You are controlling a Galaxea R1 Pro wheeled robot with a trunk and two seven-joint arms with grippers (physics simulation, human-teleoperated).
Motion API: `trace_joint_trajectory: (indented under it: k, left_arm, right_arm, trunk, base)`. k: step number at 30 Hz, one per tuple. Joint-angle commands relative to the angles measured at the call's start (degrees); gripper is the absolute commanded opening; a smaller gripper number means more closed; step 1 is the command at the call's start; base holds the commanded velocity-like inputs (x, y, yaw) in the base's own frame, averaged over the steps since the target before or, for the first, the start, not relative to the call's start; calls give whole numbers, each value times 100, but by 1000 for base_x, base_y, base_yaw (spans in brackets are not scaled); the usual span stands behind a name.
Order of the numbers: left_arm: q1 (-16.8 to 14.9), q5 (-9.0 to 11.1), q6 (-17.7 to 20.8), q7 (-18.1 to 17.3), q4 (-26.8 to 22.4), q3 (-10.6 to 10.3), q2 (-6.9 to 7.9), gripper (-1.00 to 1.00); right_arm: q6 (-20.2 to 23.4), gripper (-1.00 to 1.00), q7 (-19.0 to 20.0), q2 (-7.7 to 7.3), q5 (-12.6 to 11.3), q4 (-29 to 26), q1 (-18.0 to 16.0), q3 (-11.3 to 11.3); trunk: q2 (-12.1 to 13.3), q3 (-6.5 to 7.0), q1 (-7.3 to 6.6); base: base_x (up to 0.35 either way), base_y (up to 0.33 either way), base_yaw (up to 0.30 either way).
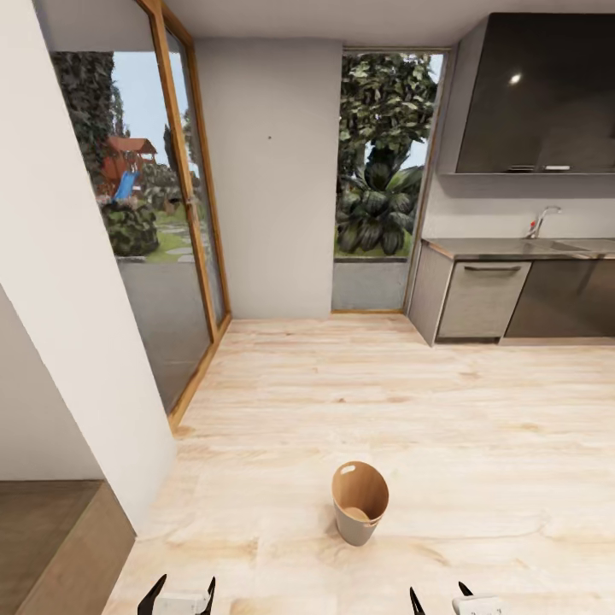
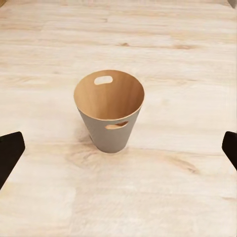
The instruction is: Put the three can of soda from the living room inside the tash can in the kitchen.
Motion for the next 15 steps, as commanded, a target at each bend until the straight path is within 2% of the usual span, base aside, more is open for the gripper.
trace_joint_trajectory:
  k: [1,15]
  left_arm:
    - [-2,0,0,0,1,0,0,100]
    - [-3,2,0,0,3,0,-5,100]
  right_arm:
    - [0,100,0,0,3,9,-2,3]
    - [5,100,25,-8,16,76,-23,40]
  trunk:
    - [0,0,0]
    - [0,0,0]
  base:
    - [216,-7,0]
    - [213,-2,0]
